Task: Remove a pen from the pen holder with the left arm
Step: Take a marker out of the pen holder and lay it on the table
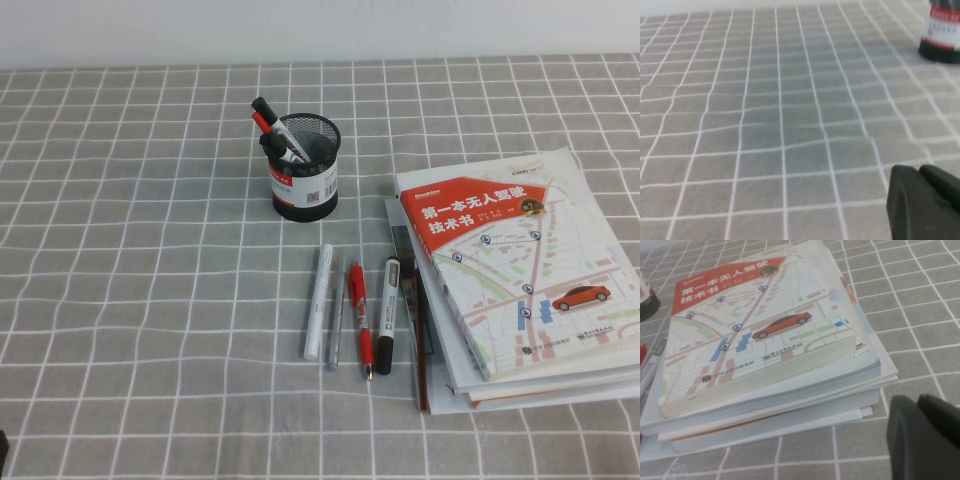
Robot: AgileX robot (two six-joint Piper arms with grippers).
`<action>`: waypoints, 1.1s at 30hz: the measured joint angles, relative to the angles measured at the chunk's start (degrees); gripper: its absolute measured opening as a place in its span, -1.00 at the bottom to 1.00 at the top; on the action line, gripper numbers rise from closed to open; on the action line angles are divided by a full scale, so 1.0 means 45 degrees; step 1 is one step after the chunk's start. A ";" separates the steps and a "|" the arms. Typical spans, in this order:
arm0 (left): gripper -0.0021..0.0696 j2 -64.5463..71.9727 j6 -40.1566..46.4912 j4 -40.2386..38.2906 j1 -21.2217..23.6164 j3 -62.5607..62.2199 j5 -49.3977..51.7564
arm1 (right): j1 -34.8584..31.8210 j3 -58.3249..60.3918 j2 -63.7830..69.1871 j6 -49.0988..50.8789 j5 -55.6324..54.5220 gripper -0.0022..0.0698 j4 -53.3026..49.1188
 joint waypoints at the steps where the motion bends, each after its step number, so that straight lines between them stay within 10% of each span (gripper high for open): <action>1: -0.95 0.0000 -0.0235 -0.0174 0.0000 0.0000 -0.0224 | 0.0000 0.0000 0.0000 0.0000 0.0000 -0.97 0.0000; 11: -0.95 0.0000 -0.4616 -0.6055 0.0000 0.0000 -0.4387 | 0.0000 0.0000 0.0000 0.0000 0.0000 -0.97 0.0000; 19: -0.95 0.0000 -0.5113 -0.6777 0.0000 0.0000 -0.6062 | 0.0000 0.0000 0.0000 0.0000 0.0000 -0.97 0.0000; 33: -0.91 0.3162 -0.1774 -0.5546 -0.0076 -0.4875 -0.0547 | 0.0000 0.0000 0.0000 0.0000 0.0000 -0.97 0.0000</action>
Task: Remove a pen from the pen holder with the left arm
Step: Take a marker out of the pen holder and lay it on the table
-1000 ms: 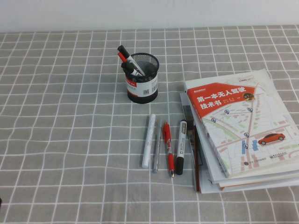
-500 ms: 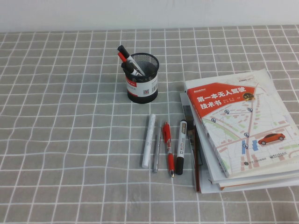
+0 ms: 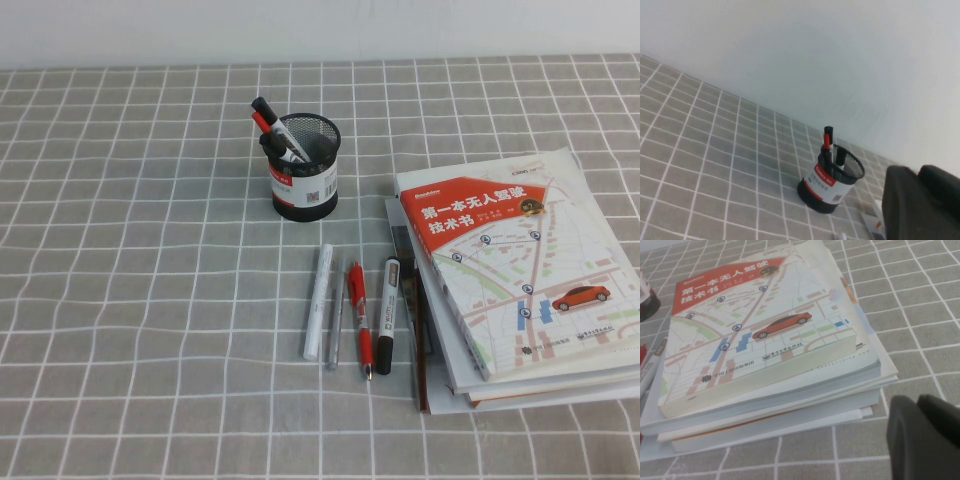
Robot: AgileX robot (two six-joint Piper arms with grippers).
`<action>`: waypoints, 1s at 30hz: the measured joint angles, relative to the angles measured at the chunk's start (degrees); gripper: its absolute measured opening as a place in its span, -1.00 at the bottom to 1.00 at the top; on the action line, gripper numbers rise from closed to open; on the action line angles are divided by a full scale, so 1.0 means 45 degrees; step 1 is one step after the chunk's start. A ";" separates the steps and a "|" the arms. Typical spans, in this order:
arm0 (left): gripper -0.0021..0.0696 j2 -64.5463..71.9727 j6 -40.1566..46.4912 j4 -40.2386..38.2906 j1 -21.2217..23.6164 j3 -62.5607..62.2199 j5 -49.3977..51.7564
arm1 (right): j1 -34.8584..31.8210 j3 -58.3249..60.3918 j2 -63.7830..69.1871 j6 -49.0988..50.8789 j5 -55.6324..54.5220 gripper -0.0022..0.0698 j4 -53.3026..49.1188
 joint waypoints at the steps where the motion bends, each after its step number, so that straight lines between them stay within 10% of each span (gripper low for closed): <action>1: -0.84 0.0874 0.0440 0.0000 0.0000 -0.0537 0.0094 | 0.0000 0.0000 0.0000 0.0000 0.0000 -0.97 0.0000; 6: -0.14 0.4699 0.2564 -0.1585 0.0000 -0.2526 0.0806 | 0.0000 0.0000 0.0000 0.0000 0.0000 -0.97 0.0000; 11: 0.40 0.8754 0.7873 -0.6804 0.0000 -0.4763 0.2181 | 0.0000 0.0000 0.0000 0.0000 0.0000 -0.97 0.0000; 17: 0.44 1.2829 1.2868 -1.1044 -0.0944 -0.6923 0.2352 | 0.0000 0.0000 0.0000 0.0000 0.0000 -0.97 0.0000; 30: 0.44 1.8448 1.7046 -1.1769 -0.3070 -0.9924 0.0361 | 0.0000 0.0000 0.0000 0.0000 0.0000 -0.97 0.0000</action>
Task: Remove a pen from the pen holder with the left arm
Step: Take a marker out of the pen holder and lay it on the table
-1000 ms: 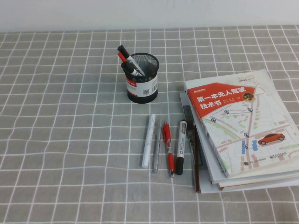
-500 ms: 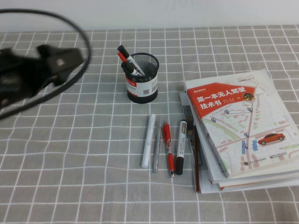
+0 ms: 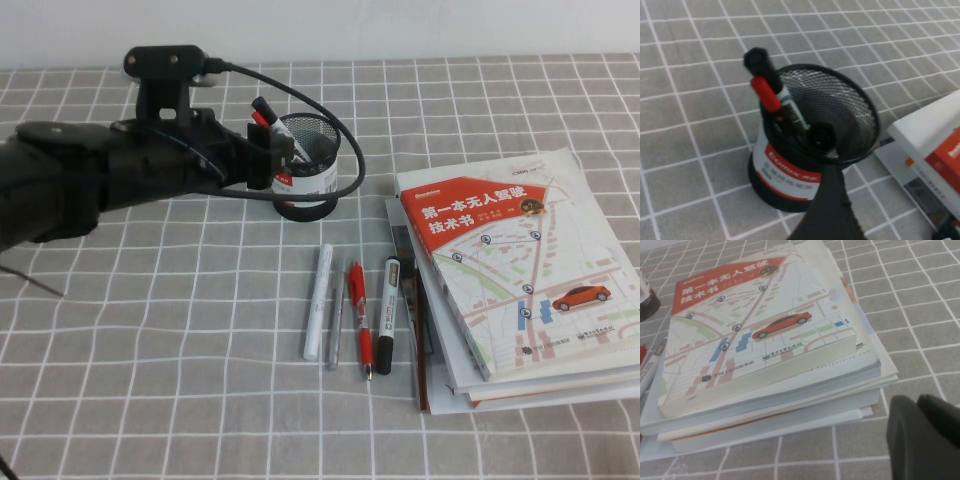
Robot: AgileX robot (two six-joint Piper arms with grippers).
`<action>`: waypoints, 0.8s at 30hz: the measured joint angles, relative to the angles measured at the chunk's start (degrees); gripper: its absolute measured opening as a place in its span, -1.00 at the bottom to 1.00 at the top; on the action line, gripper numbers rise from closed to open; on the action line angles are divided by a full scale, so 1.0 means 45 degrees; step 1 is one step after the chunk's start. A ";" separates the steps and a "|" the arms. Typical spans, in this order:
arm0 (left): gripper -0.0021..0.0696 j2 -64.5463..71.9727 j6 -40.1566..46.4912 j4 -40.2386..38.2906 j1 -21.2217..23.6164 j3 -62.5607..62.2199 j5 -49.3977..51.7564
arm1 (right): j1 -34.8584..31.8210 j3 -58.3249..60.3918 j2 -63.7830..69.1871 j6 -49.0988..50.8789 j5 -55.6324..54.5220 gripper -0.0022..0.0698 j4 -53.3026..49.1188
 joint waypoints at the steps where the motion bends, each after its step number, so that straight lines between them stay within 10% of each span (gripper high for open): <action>1: 0.44 0.0153 0.0104 -0.0090 0.0000 -0.0076 -0.0137 | 0.0000 0.0000 0.0000 0.0000 0.0000 -0.97 0.0000; 24: 0.44 0.2679 0.3445 -0.3243 -0.0024 -0.2050 -0.0660 | 0.0000 0.0000 0.0000 0.0000 0.0000 -0.97 0.0000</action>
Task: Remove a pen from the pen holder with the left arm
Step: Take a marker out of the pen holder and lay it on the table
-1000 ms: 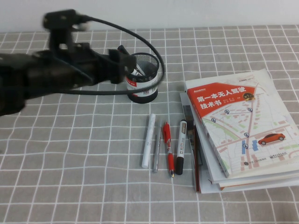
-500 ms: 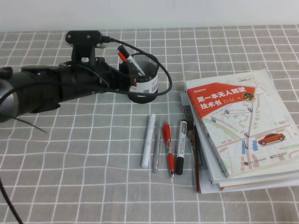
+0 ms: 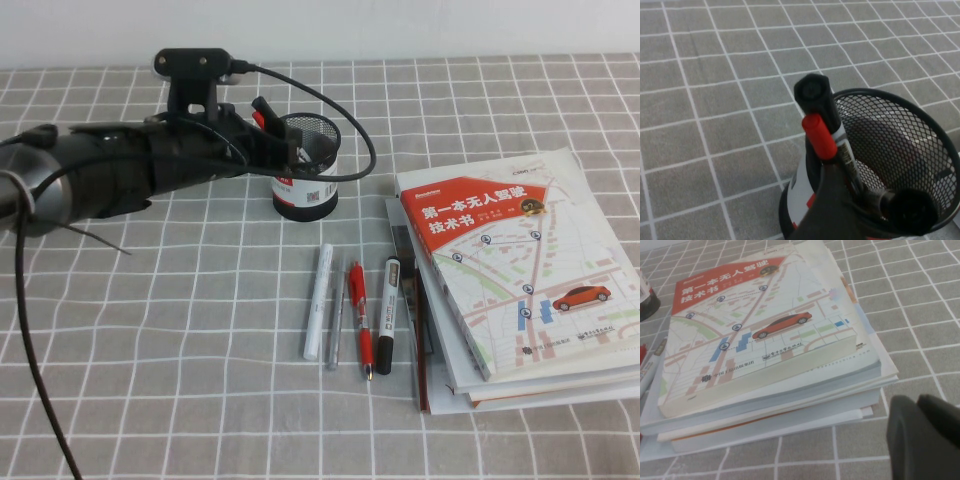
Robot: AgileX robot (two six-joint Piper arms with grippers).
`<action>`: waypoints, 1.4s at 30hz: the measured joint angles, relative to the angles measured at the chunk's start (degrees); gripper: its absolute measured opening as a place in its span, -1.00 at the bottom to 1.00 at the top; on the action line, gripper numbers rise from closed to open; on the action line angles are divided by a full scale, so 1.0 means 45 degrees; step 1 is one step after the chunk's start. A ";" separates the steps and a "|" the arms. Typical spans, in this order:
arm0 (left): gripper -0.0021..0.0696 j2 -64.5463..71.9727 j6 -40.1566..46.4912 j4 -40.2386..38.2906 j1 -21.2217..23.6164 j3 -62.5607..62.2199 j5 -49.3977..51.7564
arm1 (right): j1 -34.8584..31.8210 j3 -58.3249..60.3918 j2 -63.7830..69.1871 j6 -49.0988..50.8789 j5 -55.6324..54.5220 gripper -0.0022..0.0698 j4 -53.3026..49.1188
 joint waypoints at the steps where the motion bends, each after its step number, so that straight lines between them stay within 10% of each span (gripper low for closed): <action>1: 0.43 0.0054 0.0000 0.0002 0.0000 -0.0026 0.0035 | 0.0000 0.0000 0.0000 0.0000 0.0000 -0.97 0.0000; 10: 0.19 0.0282 -0.0078 0.0002 0.0000 -0.0077 0.0153 | 0.0000 0.0000 0.0000 0.0000 0.0000 -0.97 0.0000; 20: -0.66 0.0451 -0.0184 0.0002 0.0000 -0.0077 0.0179 | 0.0000 0.0000 0.0000 0.0000 0.0000 -0.97 0.0000; 42: -0.64 -0.0995 -0.0208 0.0002 -0.0047 -0.0104 0.0317 | 0.0000 0.0000 0.0000 0.0000 0.0000 -0.97 0.0000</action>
